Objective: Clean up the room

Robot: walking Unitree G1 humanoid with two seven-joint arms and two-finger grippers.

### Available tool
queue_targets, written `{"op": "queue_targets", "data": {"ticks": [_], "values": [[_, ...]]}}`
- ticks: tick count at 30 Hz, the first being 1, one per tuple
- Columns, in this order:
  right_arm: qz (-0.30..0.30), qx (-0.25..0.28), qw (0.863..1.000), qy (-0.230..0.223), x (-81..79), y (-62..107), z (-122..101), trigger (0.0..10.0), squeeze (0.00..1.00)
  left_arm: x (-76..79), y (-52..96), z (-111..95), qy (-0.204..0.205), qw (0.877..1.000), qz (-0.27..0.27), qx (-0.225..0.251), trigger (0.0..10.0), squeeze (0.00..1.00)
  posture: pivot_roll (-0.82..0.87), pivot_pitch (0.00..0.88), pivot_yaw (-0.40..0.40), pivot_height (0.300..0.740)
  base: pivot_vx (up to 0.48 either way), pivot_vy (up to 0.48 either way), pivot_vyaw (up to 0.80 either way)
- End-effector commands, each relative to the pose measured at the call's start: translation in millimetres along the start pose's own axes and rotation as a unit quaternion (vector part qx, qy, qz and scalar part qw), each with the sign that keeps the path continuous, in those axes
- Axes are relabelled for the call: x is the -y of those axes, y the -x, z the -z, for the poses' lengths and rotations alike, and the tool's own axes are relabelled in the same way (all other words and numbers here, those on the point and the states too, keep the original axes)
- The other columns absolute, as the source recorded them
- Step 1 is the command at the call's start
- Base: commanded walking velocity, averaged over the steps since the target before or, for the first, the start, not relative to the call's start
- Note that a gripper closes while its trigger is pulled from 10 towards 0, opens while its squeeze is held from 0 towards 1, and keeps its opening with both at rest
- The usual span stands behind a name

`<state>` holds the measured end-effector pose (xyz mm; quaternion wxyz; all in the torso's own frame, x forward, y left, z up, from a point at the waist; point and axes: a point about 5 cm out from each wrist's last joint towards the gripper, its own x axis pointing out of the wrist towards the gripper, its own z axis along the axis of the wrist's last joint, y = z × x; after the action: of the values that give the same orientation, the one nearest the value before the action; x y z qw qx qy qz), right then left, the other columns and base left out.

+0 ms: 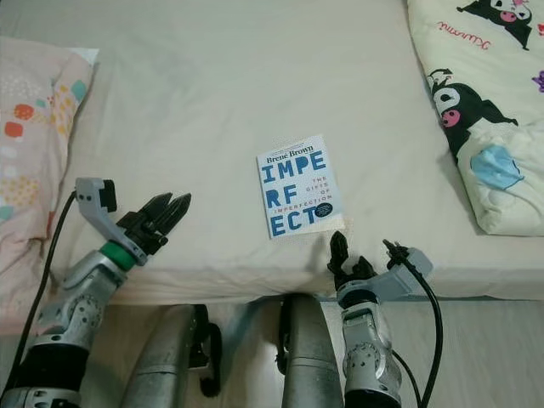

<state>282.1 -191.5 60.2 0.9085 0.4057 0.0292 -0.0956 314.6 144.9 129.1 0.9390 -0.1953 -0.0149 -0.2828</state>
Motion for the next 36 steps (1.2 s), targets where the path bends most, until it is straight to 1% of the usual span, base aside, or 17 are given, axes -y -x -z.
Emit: {"op": "queue_targets", "data": {"ticks": [1,3,4,5,8,9,12,16,20,22,25,27,28,29,33,34,36], "values": [[0.006,-0.018,1.000,-0.025,5.4,2.5,12.7,10.0,0.00,4.2,4.9,9.6,-0.005,1.000,0.014,-0.023,10.0,0.00,0.02,0.289,0.087,0.637,0.000,0.000,0.00],[-0.001,-0.023,0.999,-0.026,5.1,-0.7,13.5,10.0,0.00,7.2,4.9,10.7,-0.008,0.999,0.025,-0.028,10.0,0.00,0.02,0.289,0.087,0.637,0.000,0.000,0.00],[-0.026,-0.035,0.999,-0.028,1.4,-5.6,16.6,10.0,0.00,12.5,6.2,14.2,-0.020,0.998,0.047,-0.043,10.0,0.00,0.04,0.299,0.090,0.637,0.000,0.000,0.00],[-0.026,-0.035,0.999,-0.028,1.4,-5.6,16.6,10.0,0.00,12.5,6.2,14.2,-0.020,0.998,0.047,-0.043,10.0,0.00,0.04,0.299,0.090,0.637,0.000,0.000,0.00],[-0.057,-0.054,0.996,-0.032,-3.9,-11.2,20.8,10.0,0.00,19.7,8.7,19.6,-0.037,0.994,0.077,-0.065,10.0,0.00,0.05,0.303,0.089,0.637,0.000,0.000,0.00],[-0.057,-0.054,0.996,-0.032,-3.9,-11.2,20.8,10.0,0.00,19.7,8.7,19.6,-0.037,0.994,0.077,-0.065,10.0,0.00,0.05,0.303,0.089,0.637,0.000,0.000,0.00],[-0.076,-0.080,0.993,-0.034,-7.7,-17.5,27.4,10.0,0.00,24.2,11.9,23.8,-0.050,0.991,0.090,-0.081,10.0,0.00,0.06,0.315,0.089,0.637,0.000,0.000,0.00],[-0.077,-0.084,0.993,-0.039,-7.1,-20.9,29.1,10.0,0.00,25.4,14.5,24.5,-0.054,0.991,0.093,-0.085,10.0,0.00,0.08,0.324,0.090,0.637,0.000,0.000,0.00],[-0.092,-0.087,0.991,-0.051,-10.8,-23.7,32.7,10.0,0.00,25.0,20.3,23.2,-0.060,0.990,0.093,-0.092,10.0,0.00,0.10,0.343,0.095,0.637,0.000,0.000,0.00],[-0.114,-0.111,0.986,-0.056,-16.7,-21.2,42.0,10.0,0.00,25.4,24.9,22.6,-0.060,0.989,0.094,-0.096,10.0,0.00,0.11,0.345,0.096,0.637,0.000,0.000,0.00],[-0.124,-0.120,0.983,-0.058,-18.1,-20.5,45.9,10.0,0.00,26.0,26.6,22.6,-0.060,0.989,0.096,-0.098,10.0,0.00,0.11,0.345,0.096,0.637,0.000,0.000,0.00],[-0.144,-0.156,0.976,-0.051,-18.9,-13.0,61.7,10.0,0.00,29.0,29.5,24.6,-0.058,0.988,0.103,-0.102,10.0,0.00,0.10,0.336,0.095,0.637,0.000,0.000,0.00],[-0.144,-0.156,0.976,-0.051,-18.9,-13.0,61.7,10.0,0.00,29.0,29.5,24.6,-0.058,0.988,0.103,-0.102,10.0,0.00,0.10,0.336,0.095,0.637,0.000,0.000,0.00],[-0.157,-0.186,0.969,-0.042,-18.1,-3.6,75.3,10.0,0.00,32.1,30.1,26.6,-0.055,0.987,0.108,-0.103,10.0,0.00,0.10,0.330,0.094,0.637,0.000,0.000,0.00],[-0.162,-0.203,0.965,-0.038,-16.5,1.6,82.6,10.0,0.00,34.5,29.7,27.6,-0.052,0.987,0.112,-0.103,10.0,0.00,0.10,0.327,0.093,0.637,0.000,0.000,0.00],[-0.164,-0.212,0.963,-0.034,-14.9,5.4,86.7,10.0,0.00,36.0,29.2,28.3,-0.050,0.987,0.115,-0.103,10.0,0.00,0.09,0.316,0.091,0.637,0.000,0.000,0.00],[-0.164,-0.212,0.963,-0.034,-14.9,5.4,86.7,10.0,0.00,36.0,29.2,28.3,-0.050,0.987,0.115,-0.103,10.0,0.00,0.09,0.316,0.091,0.637,0.000,0.000,0.00]]}}
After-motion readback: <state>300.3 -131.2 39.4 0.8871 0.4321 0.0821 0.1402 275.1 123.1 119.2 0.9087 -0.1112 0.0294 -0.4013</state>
